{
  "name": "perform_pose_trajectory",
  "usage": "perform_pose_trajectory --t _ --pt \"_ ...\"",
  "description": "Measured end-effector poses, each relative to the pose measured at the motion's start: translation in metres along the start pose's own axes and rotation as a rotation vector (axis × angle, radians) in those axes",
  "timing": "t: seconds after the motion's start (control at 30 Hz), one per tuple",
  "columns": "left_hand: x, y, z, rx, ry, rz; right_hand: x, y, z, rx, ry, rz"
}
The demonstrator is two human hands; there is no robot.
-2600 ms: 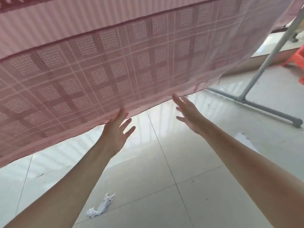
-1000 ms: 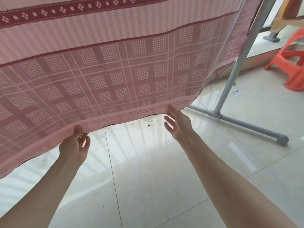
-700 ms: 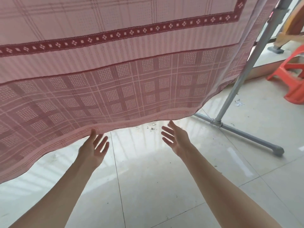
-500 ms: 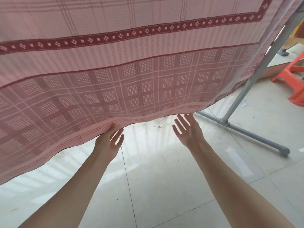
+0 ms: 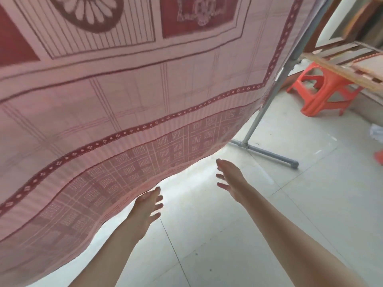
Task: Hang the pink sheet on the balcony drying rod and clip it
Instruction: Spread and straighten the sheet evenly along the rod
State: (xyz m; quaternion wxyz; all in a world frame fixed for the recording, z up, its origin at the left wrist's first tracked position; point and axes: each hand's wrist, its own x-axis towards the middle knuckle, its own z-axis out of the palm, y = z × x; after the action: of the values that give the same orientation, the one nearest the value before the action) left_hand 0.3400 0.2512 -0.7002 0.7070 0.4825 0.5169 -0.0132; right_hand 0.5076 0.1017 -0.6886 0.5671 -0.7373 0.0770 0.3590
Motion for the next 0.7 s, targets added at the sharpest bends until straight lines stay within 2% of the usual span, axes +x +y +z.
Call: perform_pose_trajectory --t 0.07,0.17,0.3,0.4,0.47,0.7 --pt "-0.052 0.025 0.013 0.318 0.004 0.133 -0.048 -0.031 -0.021 -0.214 0.038 -0.062" --pt "-0.128 0.077 0.032 0.76 -0.012 0.472 -0.125 -0.089 -0.057 -0.511 0.049 -0.221" --pt "-0.231 0.158 0.062 1.142 -0.028 0.773 -0.224 -0.177 -0.107 -0.758 0.057 -0.396" --pt "-0.309 0.215 0.092 1.162 -0.02 0.913 -0.285 -0.238 -0.145 -0.804 0.086 -0.479" --pt "-0.354 0.244 0.111 1.105 -0.009 0.925 -0.319 -0.275 -0.17 -0.774 0.088 -0.509" --pt "-0.444 0.338 0.195 1.081 -0.024 1.242 -0.381 -0.379 -0.25 -0.724 0.127 -0.59"
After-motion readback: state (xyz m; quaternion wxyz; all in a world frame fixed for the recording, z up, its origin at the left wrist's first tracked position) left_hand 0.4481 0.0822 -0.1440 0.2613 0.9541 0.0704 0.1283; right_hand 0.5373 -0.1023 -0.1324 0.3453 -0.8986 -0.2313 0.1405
